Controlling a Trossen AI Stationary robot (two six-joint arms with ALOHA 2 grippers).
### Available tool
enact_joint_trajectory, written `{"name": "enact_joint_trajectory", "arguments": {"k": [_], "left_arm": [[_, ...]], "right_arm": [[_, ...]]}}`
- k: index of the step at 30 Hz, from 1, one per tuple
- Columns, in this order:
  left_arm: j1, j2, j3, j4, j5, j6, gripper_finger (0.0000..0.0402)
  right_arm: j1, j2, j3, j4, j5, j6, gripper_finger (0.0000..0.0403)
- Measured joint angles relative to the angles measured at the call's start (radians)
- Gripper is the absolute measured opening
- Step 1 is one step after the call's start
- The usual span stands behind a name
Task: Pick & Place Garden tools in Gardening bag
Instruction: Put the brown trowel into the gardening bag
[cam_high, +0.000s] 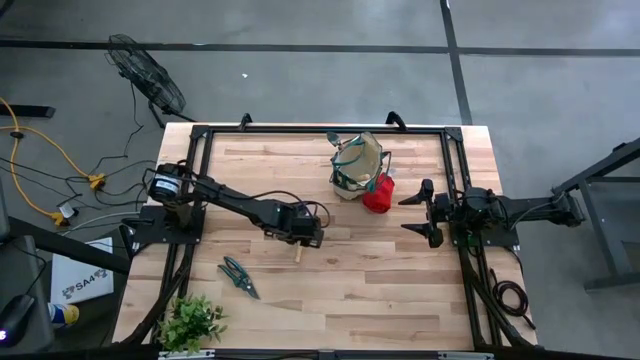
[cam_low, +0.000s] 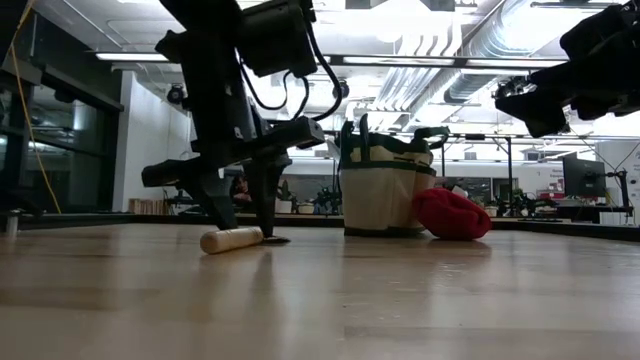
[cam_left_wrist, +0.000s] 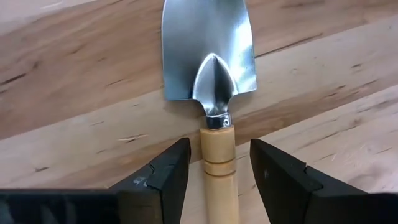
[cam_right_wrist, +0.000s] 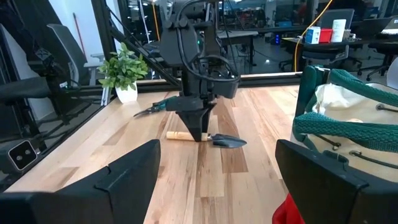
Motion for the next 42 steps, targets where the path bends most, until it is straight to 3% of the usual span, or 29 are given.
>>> {"name": "enact_joint_trajectory", "arguments": {"k": [7, 17, 23, 31, 37, 42], "left_arm": [[0.000, 0.002, -0.001, -0.008, -0.005, 0.055, 0.0153], [0.001, 0.004, -0.003, -0.017, 0.017, 0.115, 0.0055], [0.001, 0.001, -0.003, -0.014, 0.023, 0.162, 0.0055], [0.001, -0.075, -0.009, 0.031, 0.021, 0.399, 0.0055], [0.001, -0.159, -0.007, 0.202, 0.063, 0.619, 0.0055], [0.032, -0.196, -0.005, 0.370, 0.183, 0.739, 0.0055]], "right_arm": [[0.000, 0.000, 0.000, 0.000, 0.000, 0.000, 0.0311], [0.000, 0.000, 0.000, 0.000, 0.000, 0.000, 0.0311], [0.000, 0.000, 0.000, 0.000, 0.000, 0.000, 0.0311], [0.000, 0.000, 0.000, 0.000, 0.000, 0.000, 0.0311], [0.000, 0.000, 0.000, 0.000, 0.000, 0.000, 0.0311], [0.000, 0.000, 0.000, 0.003, 0.003, 0.000, 0.0311]]}}
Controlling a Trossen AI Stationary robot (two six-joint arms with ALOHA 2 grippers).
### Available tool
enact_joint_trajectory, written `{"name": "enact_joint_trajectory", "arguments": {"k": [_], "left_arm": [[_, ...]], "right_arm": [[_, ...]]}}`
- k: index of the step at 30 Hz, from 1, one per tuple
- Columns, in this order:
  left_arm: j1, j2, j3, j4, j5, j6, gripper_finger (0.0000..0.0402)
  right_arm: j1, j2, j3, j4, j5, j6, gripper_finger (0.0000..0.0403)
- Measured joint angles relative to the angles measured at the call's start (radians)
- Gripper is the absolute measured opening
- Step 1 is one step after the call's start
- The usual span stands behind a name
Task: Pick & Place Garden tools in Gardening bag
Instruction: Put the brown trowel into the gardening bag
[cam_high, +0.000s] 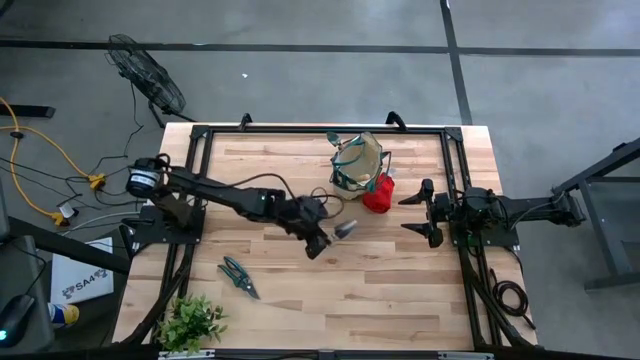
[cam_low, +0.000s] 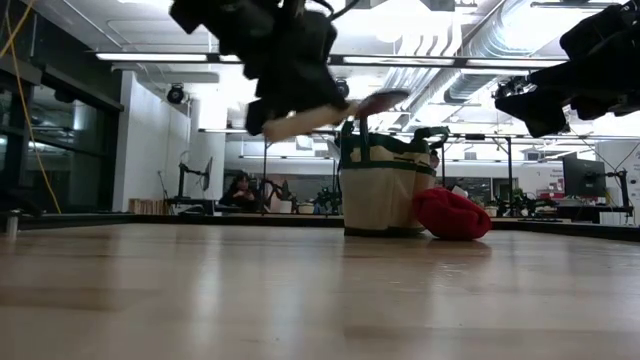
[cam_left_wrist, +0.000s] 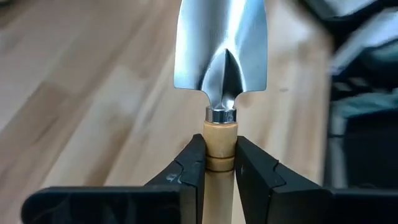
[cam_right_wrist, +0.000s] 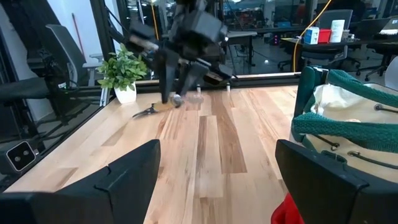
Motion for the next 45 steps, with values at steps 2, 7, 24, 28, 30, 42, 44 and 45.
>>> {"name": "enact_joint_trajectory", "arguments": {"k": [2, 7, 24, 28, 30, 42, 44, 45], "left_arm": [[0.023, 0.000, 0.000, 0.058, 0.063, 0.011, 0.0055], [0.084, 0.000, 0.000, 0.181, 0.250, 0.031, 0.0055], [0.211, -0.002, 0.001, 0.628, 0.626, -0.077, 0.0055], [0.211, -0.002, 0.001, 0.667, 0.629, -0.089, 0.0055], [0.211, -0.002, 0.001, 0.687, 0.631, -0.102, 0.0055], [0.211, -0.002, 0.002, 0.746, 0.681, -0.116, 0.0055], [0.211, -0.002, 0.002, 0.767, 0.687, -0.129, 0.0055], [0.211, -0.002, 0.002, 0.780, 0.693, -0.129, 0.0055]], "right_arm": [[0.000, 0.000, 0.000, 0.000, 0.000, 0.000, 0.0311], [0.000, 0.000, 0.000, 0.029, -0.013, 0.052, 0.0311], [0.000, 0.000, 0.000, 0.461, 0.026, 0.524, 0.0311], [0.000, 0.000, 0.000, 0.490, 0.026, 0.522, 0.0311], [0.000, 0.000, 0.000, 0.496, 0.024, 0.537, 0.0311], [0.000, 0.208, 0.094, 0.495, 0.026, 0.518, 0.0311], [0.000, 0.279, 0.131, 0.492, 0.027, 0.517, 0.0311], [0.000, 0.317, 0.152, 0.496, 0.026, 0.517, 0.0311]]}}
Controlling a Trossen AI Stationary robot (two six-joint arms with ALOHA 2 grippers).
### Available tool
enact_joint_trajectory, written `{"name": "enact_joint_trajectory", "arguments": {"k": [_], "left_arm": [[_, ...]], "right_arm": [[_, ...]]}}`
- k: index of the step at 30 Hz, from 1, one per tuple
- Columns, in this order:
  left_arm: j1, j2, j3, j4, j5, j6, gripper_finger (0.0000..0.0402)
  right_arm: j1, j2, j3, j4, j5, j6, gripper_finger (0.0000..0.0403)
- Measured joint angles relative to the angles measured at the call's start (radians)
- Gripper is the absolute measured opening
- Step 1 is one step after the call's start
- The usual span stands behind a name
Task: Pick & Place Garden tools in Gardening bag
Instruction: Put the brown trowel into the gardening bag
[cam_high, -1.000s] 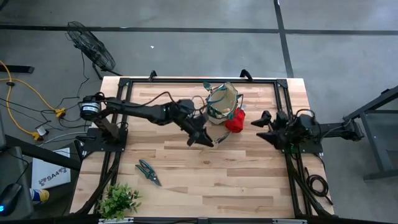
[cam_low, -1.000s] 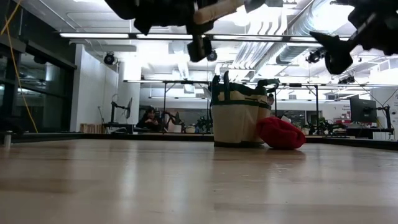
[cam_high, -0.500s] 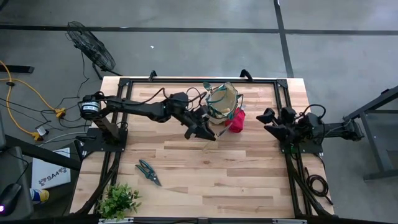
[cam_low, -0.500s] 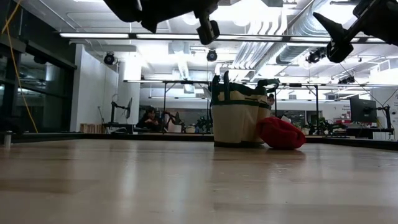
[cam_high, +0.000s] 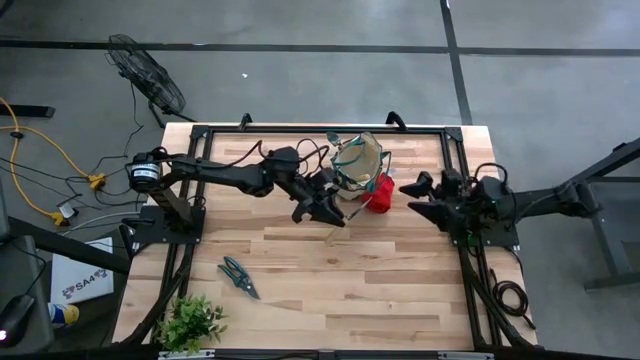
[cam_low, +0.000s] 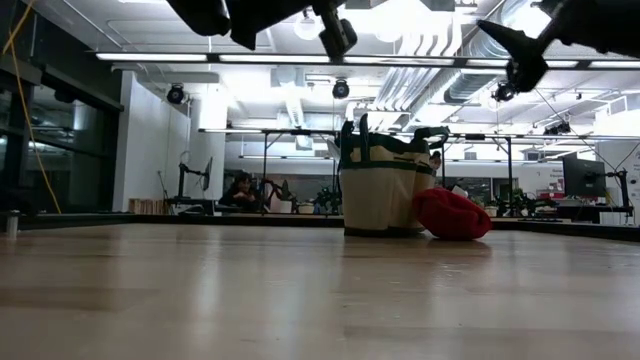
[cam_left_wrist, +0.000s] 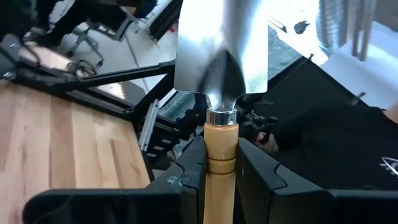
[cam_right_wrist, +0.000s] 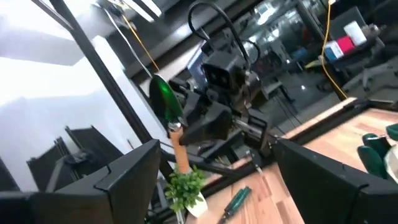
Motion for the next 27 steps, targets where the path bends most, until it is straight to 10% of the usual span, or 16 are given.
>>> {"name": "enact_joint_trajectory", "arguments": {"k": [14, 27], "left_arm": [[0.000, 0.000, 0.000, 0.198, 0.034, -0.035, 0.0055], [0.000, 0.000, 0.000, 0.344, 0.058, -0.105, 0.0055]], "right_arm": [[0.000, 0.493, 0.333, 0.106, -0.023, -0.102, 0.0311], [0.003, 0.635, 0.357, 0.372, 0.021, -0.066, 0.0311]]}}
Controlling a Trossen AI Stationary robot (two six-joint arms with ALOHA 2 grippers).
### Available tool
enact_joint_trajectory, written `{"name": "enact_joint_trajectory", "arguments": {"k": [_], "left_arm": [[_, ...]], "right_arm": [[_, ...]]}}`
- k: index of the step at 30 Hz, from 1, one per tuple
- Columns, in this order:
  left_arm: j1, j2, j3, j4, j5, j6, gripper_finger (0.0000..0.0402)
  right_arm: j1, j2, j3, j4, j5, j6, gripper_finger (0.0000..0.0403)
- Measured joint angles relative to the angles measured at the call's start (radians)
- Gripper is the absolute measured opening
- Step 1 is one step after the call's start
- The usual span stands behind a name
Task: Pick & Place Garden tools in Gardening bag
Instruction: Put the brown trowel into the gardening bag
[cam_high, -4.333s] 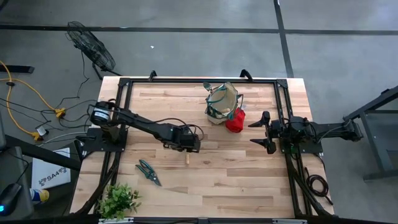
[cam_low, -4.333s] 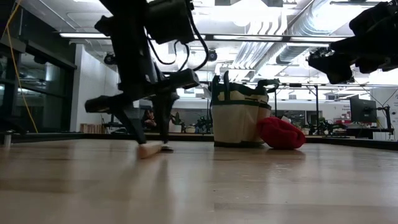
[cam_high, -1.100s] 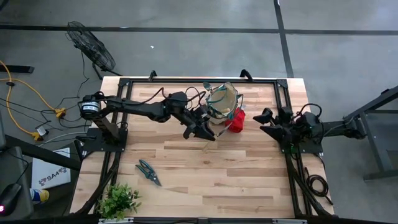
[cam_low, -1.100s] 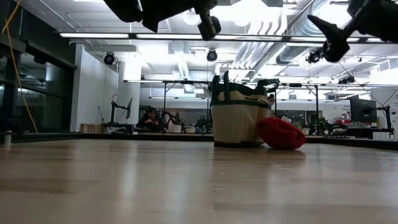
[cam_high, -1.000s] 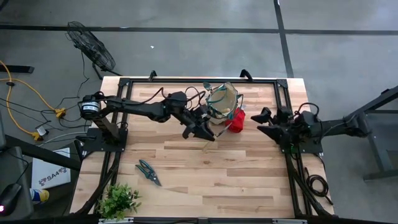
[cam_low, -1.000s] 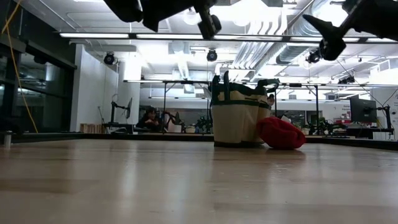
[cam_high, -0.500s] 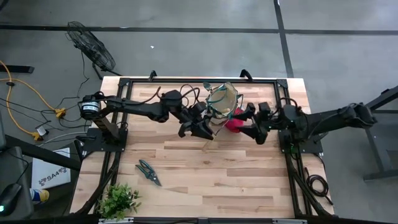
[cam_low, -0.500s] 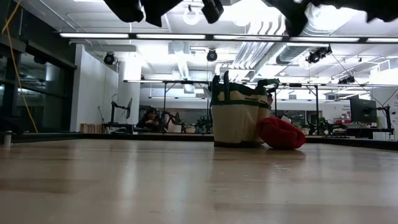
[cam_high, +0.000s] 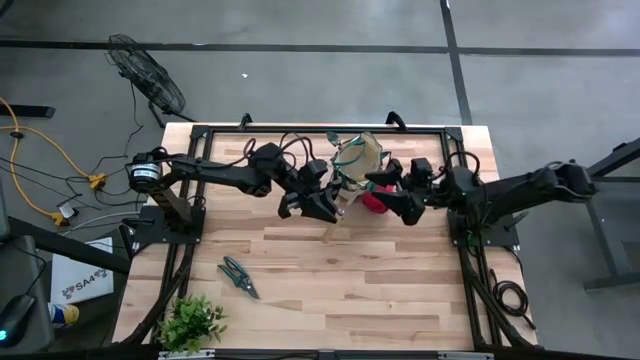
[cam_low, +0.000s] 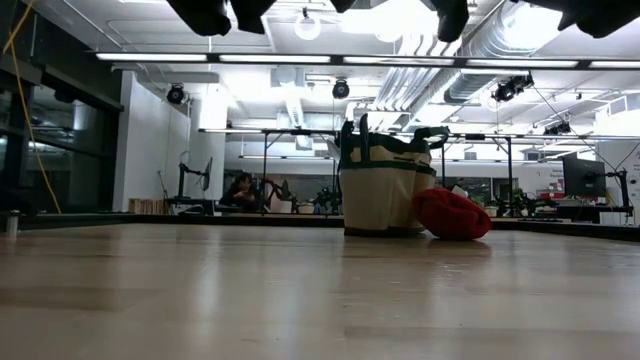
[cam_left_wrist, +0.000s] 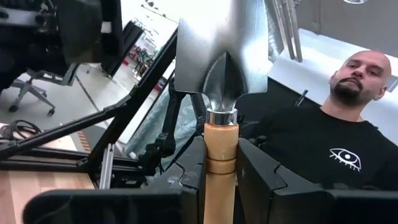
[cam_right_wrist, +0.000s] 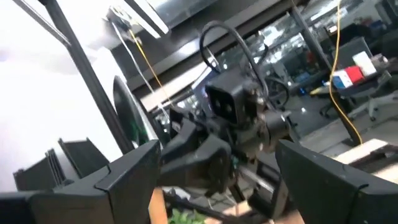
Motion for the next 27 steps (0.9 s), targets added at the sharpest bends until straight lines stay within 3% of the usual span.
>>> {"name": "enact_joint_trajectory", "arguments": {"k": [6, 14, 23, 27], "left_arm": [[0.000, 0.000, 0.000, 0.000, 0.000, 0.000, 0.0055], [0.000, 0.000, 0.000, 0.001, 0.007, -0.004, 0.0055], [0.000, 0.000, 0.000, 0.001, 0.017, -0.019, 0.0055], [0.000, 0.000, 0.000, 0.001, 0.017, -0.019, 0.0055]], "right_arm": [[0.008, 0.050, 0.038, 0.033, -0.058, -0.040, 0.0311], [0.000, 0.175, 0.197, 0.028, -0.152, -0.119, 0.0311], [-0.019, 0.197, 0.279, 0.024, -0.288, -0.111, 0.0311], [-0.019, 0.198, 0.301, -0.017, -0.298, -0.115, 0.0311]]}}
